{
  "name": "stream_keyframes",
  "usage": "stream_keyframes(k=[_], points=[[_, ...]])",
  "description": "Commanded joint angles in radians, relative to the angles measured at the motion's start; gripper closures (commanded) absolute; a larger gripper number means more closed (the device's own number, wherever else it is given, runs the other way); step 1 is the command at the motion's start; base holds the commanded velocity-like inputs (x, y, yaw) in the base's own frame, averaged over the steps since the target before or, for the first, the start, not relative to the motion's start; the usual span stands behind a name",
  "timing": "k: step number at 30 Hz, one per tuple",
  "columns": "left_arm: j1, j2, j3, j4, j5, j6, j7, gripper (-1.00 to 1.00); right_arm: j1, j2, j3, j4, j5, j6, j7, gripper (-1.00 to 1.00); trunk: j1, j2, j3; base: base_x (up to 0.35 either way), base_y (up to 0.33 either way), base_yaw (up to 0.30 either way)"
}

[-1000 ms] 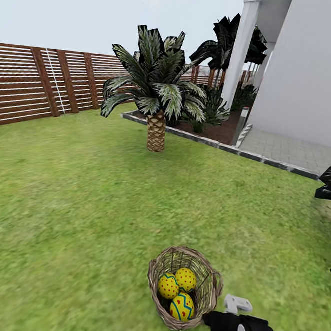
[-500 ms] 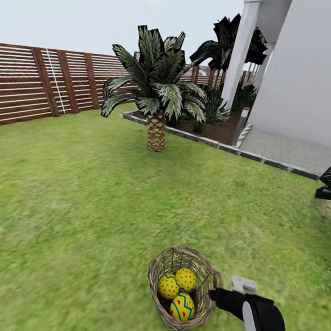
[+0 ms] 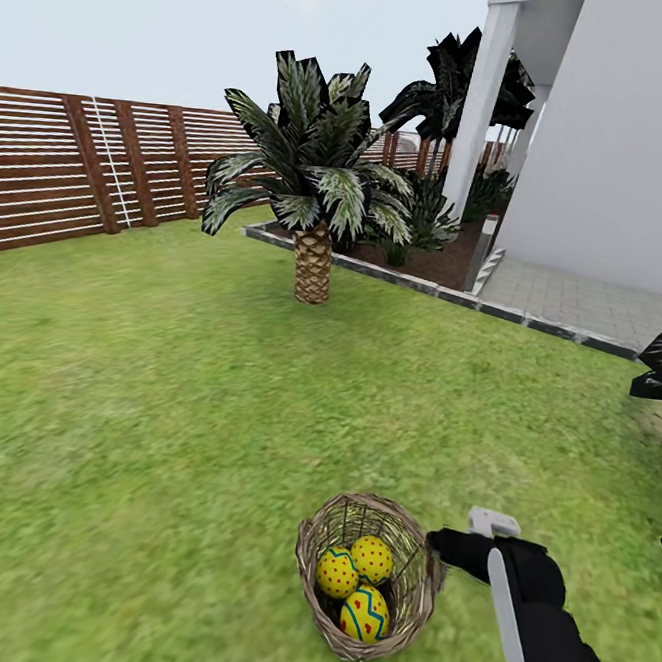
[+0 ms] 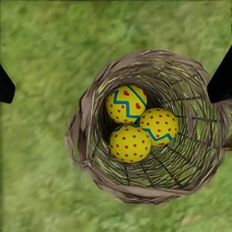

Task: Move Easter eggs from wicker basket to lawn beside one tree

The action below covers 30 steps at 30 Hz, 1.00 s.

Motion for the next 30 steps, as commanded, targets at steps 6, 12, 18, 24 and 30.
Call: stream_keyframes(k=[6,12,18,24,30], points=[[0.000,0.000,-0.001,0.001,-0.001,-0.003,0.001,-1.00,-0.134,-0.011,-0.015,0.155,-0.003,0.004,-0.005,-1.00,0.000,0.000,-0.001,0.000,0.000,0.000],[0.000,0.000,-0.002,0.000,0.000,-0.004,-0.001,-1.00,-0.205,-0.030,-0.017,0.282,-0.003,0.004,-0.028,-1.00,0.000,0.000,-0.001,0.072,-0.029,0.000],[0.000,0.000,-0.003,-0.001,0.000,-0.005,-0.002,-1.00,-0.228,-0.035,-0.017,0.337,-0.003,0.004,-0.082,-1.00,0.000,0.000,-0.001,0.042,-0.020,0.000],[0.000,0.000,-0.003,-0.001,0.000,-0.005,-0.002,-1.00,-0.253,-0.044,-0.015,0.430,-0.003,0.004,-0.099,-1.00,0.000,0.000,-0.001,0.034,-0.003,0.000],[0.000,0.001,-0.003,-0.001,0.000,-0.005,-0.001,-1.00,-0.271,-0.047,-0.011,0.522,-0.003,0.004,-0.116,-1.00,0.000,0.000,-0.001,0.124,-0.001,0.000]])
